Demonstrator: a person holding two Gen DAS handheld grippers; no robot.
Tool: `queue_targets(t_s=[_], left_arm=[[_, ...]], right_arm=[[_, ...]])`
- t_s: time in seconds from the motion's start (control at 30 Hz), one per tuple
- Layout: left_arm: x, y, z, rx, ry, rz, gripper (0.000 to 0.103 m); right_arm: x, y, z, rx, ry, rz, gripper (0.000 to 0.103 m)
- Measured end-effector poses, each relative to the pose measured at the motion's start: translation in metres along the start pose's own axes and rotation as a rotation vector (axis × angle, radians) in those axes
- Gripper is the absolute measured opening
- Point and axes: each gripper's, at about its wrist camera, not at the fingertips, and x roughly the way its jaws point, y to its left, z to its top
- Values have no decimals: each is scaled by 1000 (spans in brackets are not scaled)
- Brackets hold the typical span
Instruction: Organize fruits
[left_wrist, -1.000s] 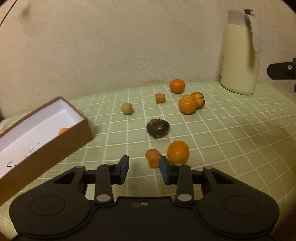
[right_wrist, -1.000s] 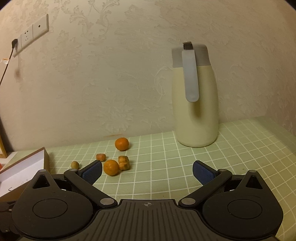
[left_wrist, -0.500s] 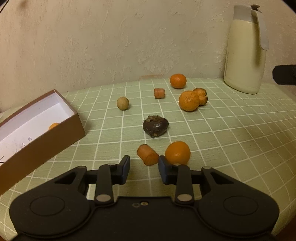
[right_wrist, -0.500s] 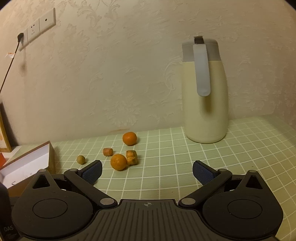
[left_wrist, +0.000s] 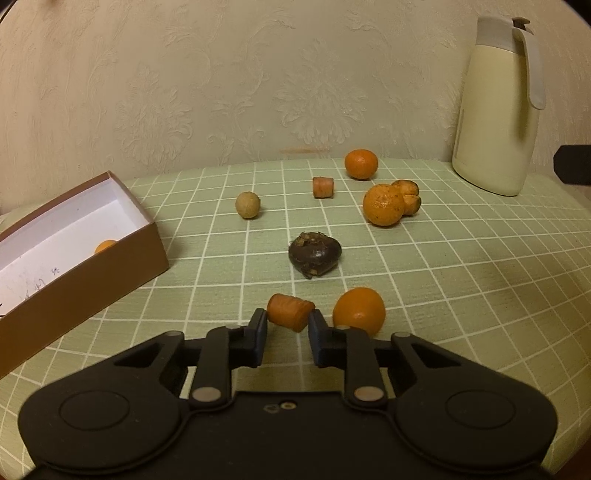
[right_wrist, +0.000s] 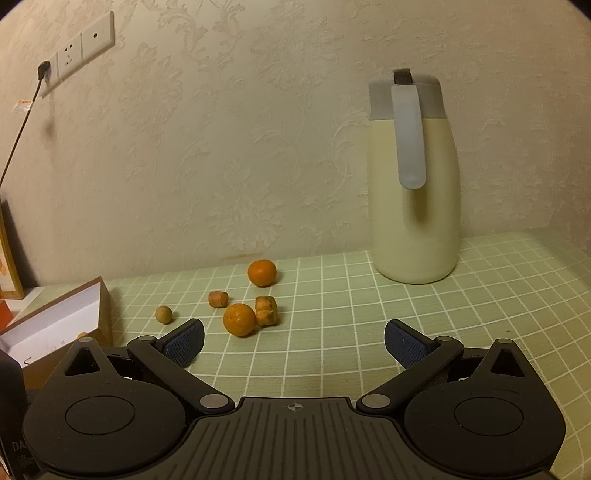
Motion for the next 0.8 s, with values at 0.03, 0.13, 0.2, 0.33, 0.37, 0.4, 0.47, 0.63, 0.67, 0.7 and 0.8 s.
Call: queue_targets(t_s=[0.03,0.13,0.2,0.33,0.37,0.4,0.47,0.63,0.67,0.7,0.8], left_arm=[[0,1,0,0,-2,13,13],[-2,10,-1,-18,-4,37,12],[-4,15,0,-22,-10,57,12],[-9,27,-2,-28,-18,101,12],[-11,31,-2,-33,-20,110,12],[-13,34,-2,-36,-23,120,12],[-17,42,-3,-44,-31,137,11],[-26,59,-4,-66,-42,168,9],[-27,62,-4,-68,-44,173,8],[-28,64,-5,-66,-44,178,0],[-27,74,-9,-83,-25,178,0]], right_arm=[[1,1,0,-5,1,1,103],[5,6,-2,-17,11,10,103],[7,10,-4,-29,19,18,103],[15,23,-9,-55,42,45,103],[18,26,-11,-59,50,56,103],[21,30,-13,-64,61,69,103],[27,38,-18,-80,79,80,103],[42,60,-31,-113,125,114,103],[45,65,-33,-117,133,127,102],[48,70,-35,-122,139,139,102],[57,85,-41,-149,158,157,102]])
